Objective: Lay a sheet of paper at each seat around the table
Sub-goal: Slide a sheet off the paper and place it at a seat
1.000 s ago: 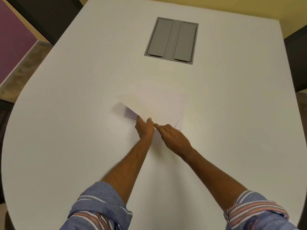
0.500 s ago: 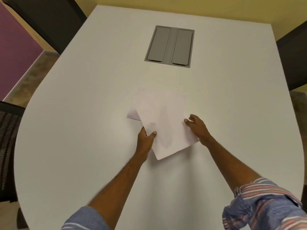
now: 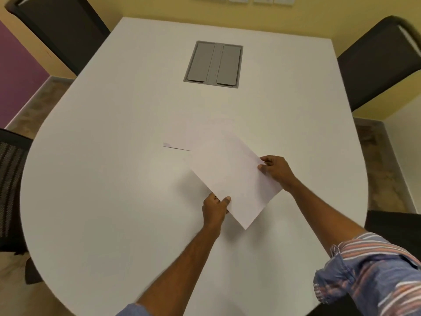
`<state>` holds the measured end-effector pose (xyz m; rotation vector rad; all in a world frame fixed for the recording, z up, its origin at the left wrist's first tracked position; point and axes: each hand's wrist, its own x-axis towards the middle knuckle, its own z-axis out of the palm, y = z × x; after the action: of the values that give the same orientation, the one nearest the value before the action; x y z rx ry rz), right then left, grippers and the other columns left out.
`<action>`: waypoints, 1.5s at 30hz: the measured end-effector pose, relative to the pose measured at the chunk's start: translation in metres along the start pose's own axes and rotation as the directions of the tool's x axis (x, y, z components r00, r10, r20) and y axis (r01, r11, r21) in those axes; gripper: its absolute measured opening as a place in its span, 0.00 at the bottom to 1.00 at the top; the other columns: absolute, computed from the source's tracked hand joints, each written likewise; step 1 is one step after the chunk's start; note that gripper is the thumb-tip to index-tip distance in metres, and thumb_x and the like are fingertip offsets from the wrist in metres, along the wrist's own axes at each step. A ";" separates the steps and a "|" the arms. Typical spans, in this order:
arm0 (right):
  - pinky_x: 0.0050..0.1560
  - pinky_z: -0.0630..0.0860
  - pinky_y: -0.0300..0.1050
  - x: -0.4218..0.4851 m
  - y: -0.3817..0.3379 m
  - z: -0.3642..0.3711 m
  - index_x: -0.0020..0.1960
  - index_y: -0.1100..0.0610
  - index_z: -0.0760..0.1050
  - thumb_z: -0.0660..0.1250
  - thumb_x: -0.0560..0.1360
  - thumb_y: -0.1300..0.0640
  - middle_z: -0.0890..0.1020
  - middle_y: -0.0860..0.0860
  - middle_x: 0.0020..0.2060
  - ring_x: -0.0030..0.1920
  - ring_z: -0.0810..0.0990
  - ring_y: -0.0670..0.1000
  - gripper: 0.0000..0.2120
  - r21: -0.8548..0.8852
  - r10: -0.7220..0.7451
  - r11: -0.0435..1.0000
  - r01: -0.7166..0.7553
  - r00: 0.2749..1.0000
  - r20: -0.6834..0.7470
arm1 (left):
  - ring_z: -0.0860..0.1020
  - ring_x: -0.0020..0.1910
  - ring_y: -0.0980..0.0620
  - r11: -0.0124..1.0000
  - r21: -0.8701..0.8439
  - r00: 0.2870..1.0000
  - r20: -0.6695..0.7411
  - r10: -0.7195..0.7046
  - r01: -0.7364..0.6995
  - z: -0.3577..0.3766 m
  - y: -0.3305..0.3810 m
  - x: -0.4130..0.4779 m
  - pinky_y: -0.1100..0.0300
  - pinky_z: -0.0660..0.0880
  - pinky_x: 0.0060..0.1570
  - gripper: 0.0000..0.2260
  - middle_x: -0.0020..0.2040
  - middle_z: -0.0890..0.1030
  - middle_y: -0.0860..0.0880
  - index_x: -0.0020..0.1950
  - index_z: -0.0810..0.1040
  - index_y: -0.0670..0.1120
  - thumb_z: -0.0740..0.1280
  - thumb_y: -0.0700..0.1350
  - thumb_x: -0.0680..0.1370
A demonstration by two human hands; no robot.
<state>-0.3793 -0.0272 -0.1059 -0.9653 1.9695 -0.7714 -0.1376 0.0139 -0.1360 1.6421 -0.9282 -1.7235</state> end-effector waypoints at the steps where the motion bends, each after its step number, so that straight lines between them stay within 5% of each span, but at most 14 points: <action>1: 0.45 0.74 0.41 -0.008 0.001 -0.007 0.50 0.50 0.82 0.71 0.73 0.59 0.85 0.47 0.45 0.48 0.82 0.49 0.08 -0.015 -0.001 1.000 0.001 1.000 -0.004 | 0.83 0.50 0.50 1.000 -0.020 1.000 0.011 -0.008 0.008 0.004 -0.003 -0.011 0.55 0.83 0.46 0.11 0.52 0.84 0.51 0.59 0.80 0.46 0.71 0.39 0.77; 10: 0.54 0.75 0.45 -0.080 0.006 -0.048 0.57 0.55 0.83 0.66 0.75 0.62 0.84 0.50 0.51 0.53 0.81 0.51 0.12 -0.125 -0.062 0.991 0.048 0.992 -0.106 | 0.83 0.40 0.50 0.999 -0.049 0.999 0.051 -0.020 0.023 0.027 -0.026 -0.087 0.58 0.83 0.40 0.10 0.47 0.83 0.46 0.49 0.79 0.43 0.76 0.37 0.72; 17: 0.54 0.76 0.45 -0.122 0.022 -0.071 0.56 0.54 0.82 0.60 0.71 0.70 0.84 0.48 0.51 0.52 0.81 0.49 0.21 -0.216 -0.096 0.973 0.081 0.993 -0.061 | 0.84 0.42 0.48 0.998 -0.065 0.997 0.071 0.014 -0.009 0.044 -0.047 -0.121 0.57 0.83 0.42 0.13 0.47 0.83 0.44 0.53 0.79 0.39 0.76 0.36 0.72; 23: 0.54 0.71 0.40 -0.129 0.039 -0.096 0.57 0.58 0.82 0.65 0.73 0.69 0.83 0.50 0.50 0.50 0.79 0.47 0.16 -0.344 -0.165 0.931 0.122 0.981 -0.099 | 0.82 0.38 0.50 0.999 -0.031 0.999 0.022 0.035 -0.035 0.063 -0.063 -0.132 0.54 0.84 0.44 0.14 0.44 0.80 0.43 0.52 0.77 0.37 0.77 0.37 0.71; 29: 0.53 0.71 0.38 -0.121 0.068 -0.123 0.59 0.57 0.81 0.61 0.70 0.73 0.83 0.50 0.51 0.50 0.79 0.47 0.22 -0.366 -0.187 0.916 0.163 0.982 -0.031 | 0.81 0.37 0.51 0.998 -0.018 0.997 -0.053 0.057 -0.058 0.101 -0.077 -0.142 0.51 0.84 0.46 0.17 0.43 0.80 0.44 0.56 0.76 0.38 0.77 0.36 0.71; 33: 0.43 0.71 0.27 -0.110 0.089 -0.143 0.61 0.58 0.78 0.60 0.69 0.74 0.82 0.50 0.52 0.47 0.81 0.49 0.24 -0.368 -0.237 0.902 0.225 0.971 0.011 | 0.81 0.38 0.52 0.996 -0.050 0.989 -0.131 0.071 -0.078 0.131 -0.087 -0.156 0.53 0.84 0.45 0.19 0.44 0.81 0.44 0.58 0.75 0.40 0.77 0.34 0.70; 39: 0.49 0.74 0.36 -0.100 0.115 -0.164 0.49 0.58 0.80 0.62 0.71 0.73 0.83 0.50 0.48 0.48 0.82 0.52 0.15 -0.387 -0.366 0.852 0.352 0.930 0.039 | 0.83 0.42 0.50 0.997 -0.067 0.976 -0.215 0.024 -0.040 0.171 -0.107 -0.170 0.52 0.83 0.47 0.27 0.45 0.82 0.46 0.63 0.67 0.47 0.77 0.36 0.70; 45: 0.52 0.77 0.46 -0.080 0.140 -0.167 0.47 0.54 0.83 0.63 0.72 0.71 0.81 0.51 0.51 0.47 0.81 0.50 0.15 -0.478 -0.344 0.813 0.331 0.937 0.064 | 0.83 0.44 0.48 0.998 0.037 0.959 -0.278 0.052 -0.043 0.189 -0.120 -0.159 0.51 0.81 0.49 0.32 0.43 0.82 0.49 0.65 0.60 0.50 0.77 0.38 0.71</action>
<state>-0.5388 0.1415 -0.1007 -1.6475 2.0843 -0.4750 -0.3076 0.2299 -0.1380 1.8106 -0.8538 -1.4046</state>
